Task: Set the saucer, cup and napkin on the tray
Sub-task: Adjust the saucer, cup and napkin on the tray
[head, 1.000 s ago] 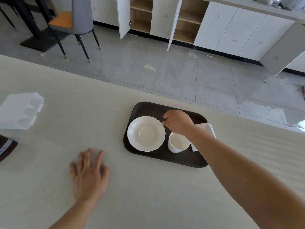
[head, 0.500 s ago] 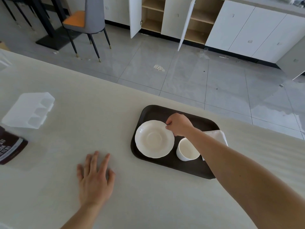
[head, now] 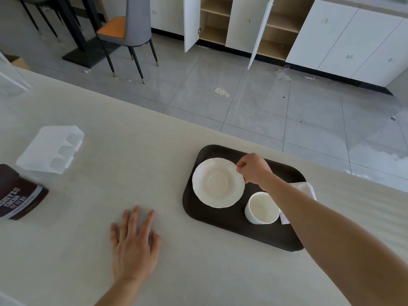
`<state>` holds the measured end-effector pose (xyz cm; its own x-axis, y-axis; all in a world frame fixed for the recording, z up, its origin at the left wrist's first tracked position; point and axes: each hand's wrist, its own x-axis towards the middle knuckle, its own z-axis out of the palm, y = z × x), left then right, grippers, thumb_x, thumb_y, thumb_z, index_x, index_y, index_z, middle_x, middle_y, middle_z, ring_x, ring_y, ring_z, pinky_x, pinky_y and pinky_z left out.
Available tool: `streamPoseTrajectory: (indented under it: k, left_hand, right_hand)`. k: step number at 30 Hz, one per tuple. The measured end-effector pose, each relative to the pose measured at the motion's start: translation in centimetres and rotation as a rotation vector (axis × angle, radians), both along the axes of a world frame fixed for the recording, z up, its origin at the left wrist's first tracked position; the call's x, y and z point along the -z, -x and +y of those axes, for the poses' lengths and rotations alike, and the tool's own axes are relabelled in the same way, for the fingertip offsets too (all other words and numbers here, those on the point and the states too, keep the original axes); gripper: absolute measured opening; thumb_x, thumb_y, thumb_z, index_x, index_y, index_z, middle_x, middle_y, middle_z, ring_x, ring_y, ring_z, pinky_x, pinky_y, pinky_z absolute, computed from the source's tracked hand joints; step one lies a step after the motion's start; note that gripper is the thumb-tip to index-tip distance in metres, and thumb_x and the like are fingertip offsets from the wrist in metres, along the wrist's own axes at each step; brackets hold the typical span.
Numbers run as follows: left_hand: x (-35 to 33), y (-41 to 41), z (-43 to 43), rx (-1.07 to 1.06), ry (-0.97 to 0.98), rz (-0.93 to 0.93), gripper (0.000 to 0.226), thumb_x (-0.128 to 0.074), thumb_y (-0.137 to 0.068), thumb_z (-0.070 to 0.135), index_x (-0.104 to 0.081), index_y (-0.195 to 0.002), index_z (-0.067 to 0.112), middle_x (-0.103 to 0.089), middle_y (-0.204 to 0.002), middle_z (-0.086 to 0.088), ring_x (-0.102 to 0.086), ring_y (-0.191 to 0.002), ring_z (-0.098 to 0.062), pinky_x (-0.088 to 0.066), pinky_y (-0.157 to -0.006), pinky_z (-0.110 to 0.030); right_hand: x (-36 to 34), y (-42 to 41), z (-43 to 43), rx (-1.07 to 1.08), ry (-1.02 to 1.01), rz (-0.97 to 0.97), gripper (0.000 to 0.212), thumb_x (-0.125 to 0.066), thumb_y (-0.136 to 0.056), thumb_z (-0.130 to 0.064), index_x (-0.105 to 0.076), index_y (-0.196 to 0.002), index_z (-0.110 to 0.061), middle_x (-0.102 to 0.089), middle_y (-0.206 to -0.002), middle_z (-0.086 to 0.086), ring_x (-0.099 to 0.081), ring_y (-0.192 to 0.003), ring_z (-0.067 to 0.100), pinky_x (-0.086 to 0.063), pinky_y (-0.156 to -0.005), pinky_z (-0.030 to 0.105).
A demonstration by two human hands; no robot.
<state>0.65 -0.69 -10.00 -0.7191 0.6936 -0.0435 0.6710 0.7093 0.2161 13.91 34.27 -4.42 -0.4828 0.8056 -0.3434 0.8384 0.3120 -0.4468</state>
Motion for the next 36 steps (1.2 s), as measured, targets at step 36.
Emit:
streamPoseTrajectory:
  k: [36]
  left_hand:
    - [0.57, 0.26, -0.15, 0.020, -0.016, 0.024, 0.059, -0.038, -0.084, 0.040, -0.052, -0.140, 0.027, -0.043, -0.152, -0.014, -0.030, -0.145, -0.034, -0.019, -0.117, -0.059]
  right_hand:
    - [0.23, 0.19, 0.49, 0.570, 0.368, 0.328, 0.010, -0.064, -0.088, 0.004, -0.065, -0.086, -0.006, -0.068, -0.087, 0.011, -0.072, -0.065, 0.025, -0.058, -0.046, 0.029]
